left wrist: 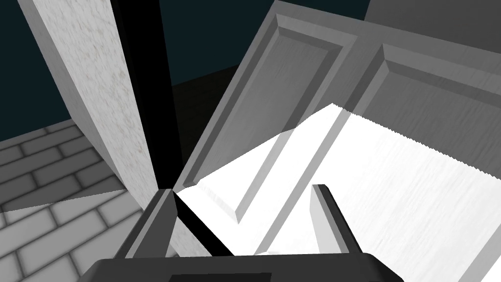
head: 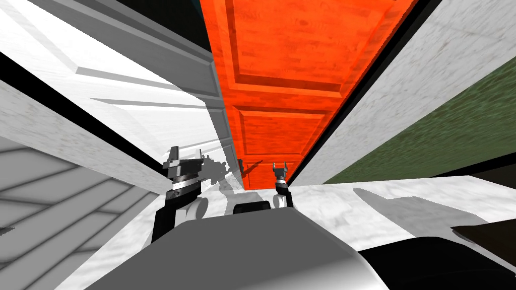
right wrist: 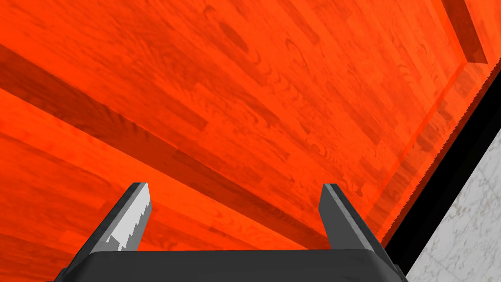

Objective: Push the door open

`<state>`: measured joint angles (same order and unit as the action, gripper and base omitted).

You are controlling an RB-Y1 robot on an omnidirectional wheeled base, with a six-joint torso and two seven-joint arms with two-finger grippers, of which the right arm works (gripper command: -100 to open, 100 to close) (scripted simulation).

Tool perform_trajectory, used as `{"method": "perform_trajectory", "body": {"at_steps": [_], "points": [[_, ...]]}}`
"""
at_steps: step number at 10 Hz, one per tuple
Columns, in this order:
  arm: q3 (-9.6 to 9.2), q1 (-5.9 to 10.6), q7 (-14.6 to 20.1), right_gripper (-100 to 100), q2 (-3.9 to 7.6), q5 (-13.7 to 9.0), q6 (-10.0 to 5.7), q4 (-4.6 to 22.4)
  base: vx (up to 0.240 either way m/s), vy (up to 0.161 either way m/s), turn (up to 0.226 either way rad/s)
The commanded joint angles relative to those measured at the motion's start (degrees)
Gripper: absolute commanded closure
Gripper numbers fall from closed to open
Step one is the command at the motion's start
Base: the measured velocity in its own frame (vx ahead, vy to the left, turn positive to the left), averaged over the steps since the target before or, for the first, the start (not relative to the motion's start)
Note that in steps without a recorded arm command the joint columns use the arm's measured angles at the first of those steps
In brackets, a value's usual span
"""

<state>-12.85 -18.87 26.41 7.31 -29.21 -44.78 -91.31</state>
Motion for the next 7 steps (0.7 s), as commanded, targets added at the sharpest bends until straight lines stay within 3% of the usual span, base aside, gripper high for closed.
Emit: {"method": "perform_trajectory", "body": {"at_steps": [1,7], "points": [[-0.53,0.6,1.31,-100,-0.1,-1.19,-0.46,1.63,0.011,0.035,0.081],[-2.66,2.26,6.45,-100,-0.1,-5.87,-2.46,7.56,0.001,0.045,0.099]]}}
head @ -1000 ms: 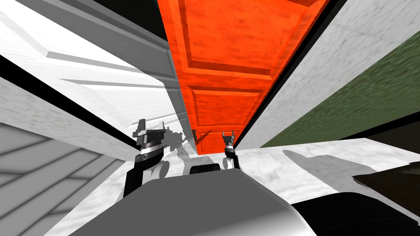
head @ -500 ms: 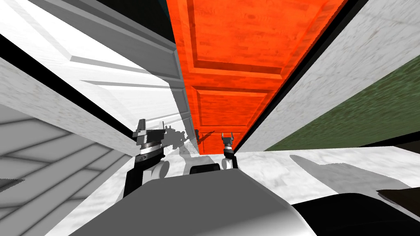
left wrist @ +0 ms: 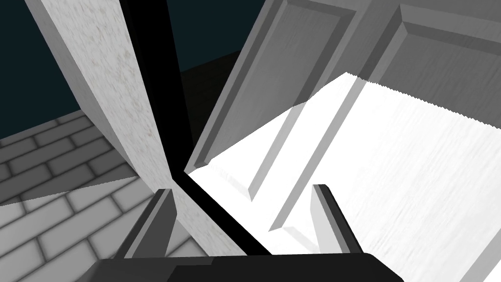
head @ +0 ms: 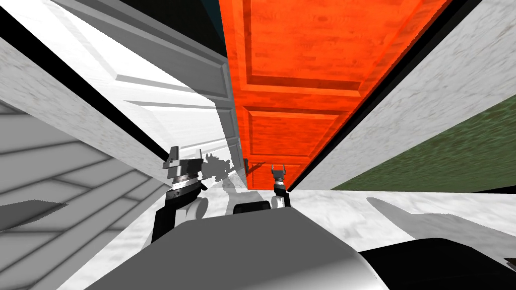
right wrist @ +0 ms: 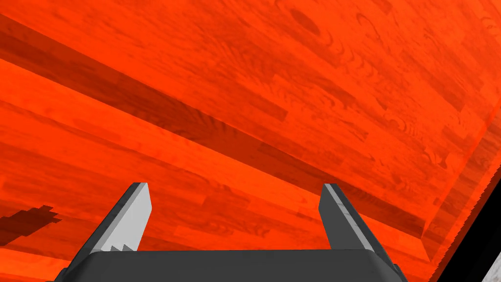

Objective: Push the door open

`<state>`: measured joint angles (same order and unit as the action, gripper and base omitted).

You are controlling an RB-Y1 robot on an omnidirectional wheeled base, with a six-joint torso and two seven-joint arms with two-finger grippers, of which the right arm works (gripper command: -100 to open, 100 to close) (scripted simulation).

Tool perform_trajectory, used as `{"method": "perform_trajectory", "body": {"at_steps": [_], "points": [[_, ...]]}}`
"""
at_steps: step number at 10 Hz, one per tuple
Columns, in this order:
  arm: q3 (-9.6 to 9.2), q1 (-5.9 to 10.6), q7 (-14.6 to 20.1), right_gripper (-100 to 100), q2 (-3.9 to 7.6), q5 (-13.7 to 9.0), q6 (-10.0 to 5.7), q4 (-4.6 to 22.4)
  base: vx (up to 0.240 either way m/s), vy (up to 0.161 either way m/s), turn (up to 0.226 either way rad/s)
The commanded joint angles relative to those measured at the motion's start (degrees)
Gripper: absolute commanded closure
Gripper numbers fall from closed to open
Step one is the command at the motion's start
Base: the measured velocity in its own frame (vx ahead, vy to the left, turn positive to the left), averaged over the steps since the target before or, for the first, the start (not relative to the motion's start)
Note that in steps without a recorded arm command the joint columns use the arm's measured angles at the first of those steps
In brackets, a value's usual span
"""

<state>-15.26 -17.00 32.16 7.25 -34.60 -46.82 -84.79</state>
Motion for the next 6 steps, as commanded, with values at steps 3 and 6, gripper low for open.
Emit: {"method": "perform_trajectory", "body": {"at_steps": [3,6], "points": [[-1.12,1.07,2.8,-100,-0.06,-2.39,-1.24,3.47,-0.005,0.048,0.075],[-2.37,2.04,5.81,-100,-0.12,-5.13,-2.41,6.95,-0.008,0.074,0.124]]}}
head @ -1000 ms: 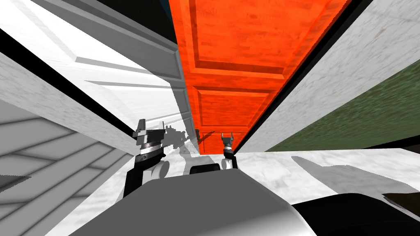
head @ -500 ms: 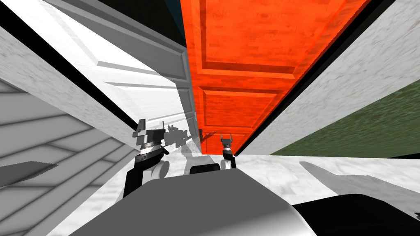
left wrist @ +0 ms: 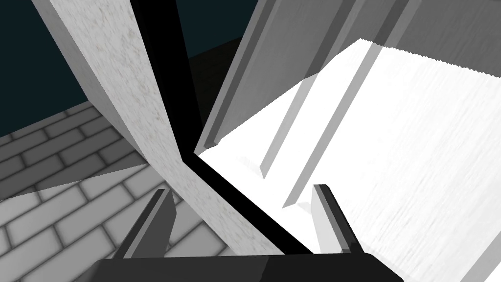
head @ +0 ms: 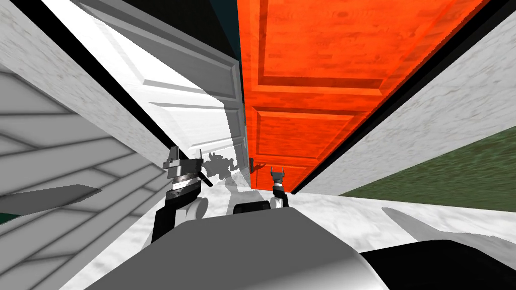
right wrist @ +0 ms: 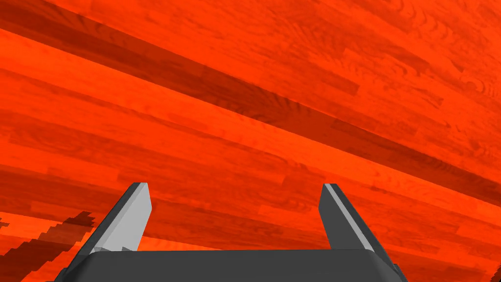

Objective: Push the door open

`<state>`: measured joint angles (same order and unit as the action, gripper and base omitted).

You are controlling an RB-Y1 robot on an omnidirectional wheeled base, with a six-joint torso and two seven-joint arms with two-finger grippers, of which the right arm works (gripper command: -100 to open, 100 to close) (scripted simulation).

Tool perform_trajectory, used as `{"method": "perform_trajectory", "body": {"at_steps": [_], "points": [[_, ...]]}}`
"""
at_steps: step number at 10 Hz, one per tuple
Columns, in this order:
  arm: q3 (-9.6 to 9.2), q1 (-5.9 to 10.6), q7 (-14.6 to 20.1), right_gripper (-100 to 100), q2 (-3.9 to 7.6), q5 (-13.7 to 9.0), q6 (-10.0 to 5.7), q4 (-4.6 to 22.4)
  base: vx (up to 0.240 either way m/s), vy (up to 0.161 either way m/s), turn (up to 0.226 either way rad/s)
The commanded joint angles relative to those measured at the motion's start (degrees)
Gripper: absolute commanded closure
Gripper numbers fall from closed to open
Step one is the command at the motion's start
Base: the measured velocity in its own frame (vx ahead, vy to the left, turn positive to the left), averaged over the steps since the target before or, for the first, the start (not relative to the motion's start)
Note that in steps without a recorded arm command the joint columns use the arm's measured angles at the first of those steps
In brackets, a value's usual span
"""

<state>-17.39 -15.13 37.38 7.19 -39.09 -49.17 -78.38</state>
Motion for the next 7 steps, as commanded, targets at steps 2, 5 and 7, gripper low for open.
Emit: {"method": "perform_trajectory", "body": {"at_steps": [2,5,7], "points": [[-1.07,0.81,2.58,-100,-0.1,-2.44,-0.82,2.83,-0.015,0.094,0.113],[-2.2,1.69,5.31,-100,-0.19,-4.92,-1.88,5.98,-0.005,0.105,0.099],[-2.94,2.27,7.1,-100,-0.25,-6.55,-2.57,8.05,-0.018,0.094,0.119]]}}
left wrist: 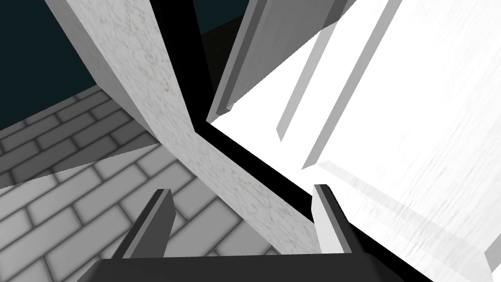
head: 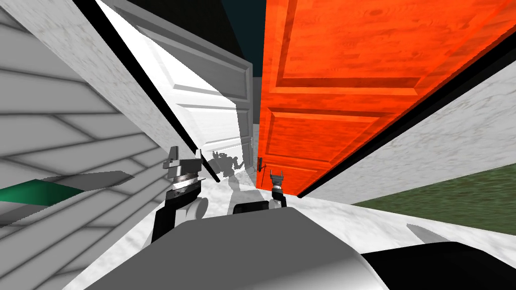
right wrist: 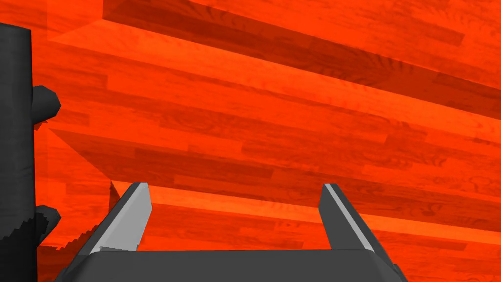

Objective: Push the door open

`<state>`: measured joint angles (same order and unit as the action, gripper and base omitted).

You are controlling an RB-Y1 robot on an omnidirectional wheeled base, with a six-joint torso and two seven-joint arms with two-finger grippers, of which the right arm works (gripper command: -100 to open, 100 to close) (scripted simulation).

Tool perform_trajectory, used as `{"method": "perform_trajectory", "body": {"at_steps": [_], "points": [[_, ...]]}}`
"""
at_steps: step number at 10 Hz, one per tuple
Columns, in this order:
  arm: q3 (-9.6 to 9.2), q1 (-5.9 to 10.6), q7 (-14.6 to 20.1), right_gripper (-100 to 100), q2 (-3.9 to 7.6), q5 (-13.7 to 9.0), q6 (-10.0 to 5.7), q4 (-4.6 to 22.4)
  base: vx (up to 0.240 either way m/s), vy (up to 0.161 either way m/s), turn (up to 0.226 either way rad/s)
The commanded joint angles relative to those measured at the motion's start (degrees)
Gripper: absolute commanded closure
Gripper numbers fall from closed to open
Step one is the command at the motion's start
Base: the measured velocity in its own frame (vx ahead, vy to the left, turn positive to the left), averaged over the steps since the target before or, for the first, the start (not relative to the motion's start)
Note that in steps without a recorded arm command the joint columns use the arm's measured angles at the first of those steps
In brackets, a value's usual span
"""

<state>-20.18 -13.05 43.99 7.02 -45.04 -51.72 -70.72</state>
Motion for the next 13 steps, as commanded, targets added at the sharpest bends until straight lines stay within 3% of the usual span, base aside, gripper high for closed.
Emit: {"method": "perform_trajectory", "body": {"at_steps": [1,12,13], "points": [[-0.61,0.55,1.6,-100,-0.13,-1.62,-0.46,1.68,-0.015,0.106,0.127],[-4.13,3.29,10.07,-100,-0.55,-9.32,-3.74,11.47,-0.015,0.104,0.096],[-3.92,3.25,9.33,-100,-0.72,-8.71,-3.65,11.02,-0.005,0.063,0.006]]}}
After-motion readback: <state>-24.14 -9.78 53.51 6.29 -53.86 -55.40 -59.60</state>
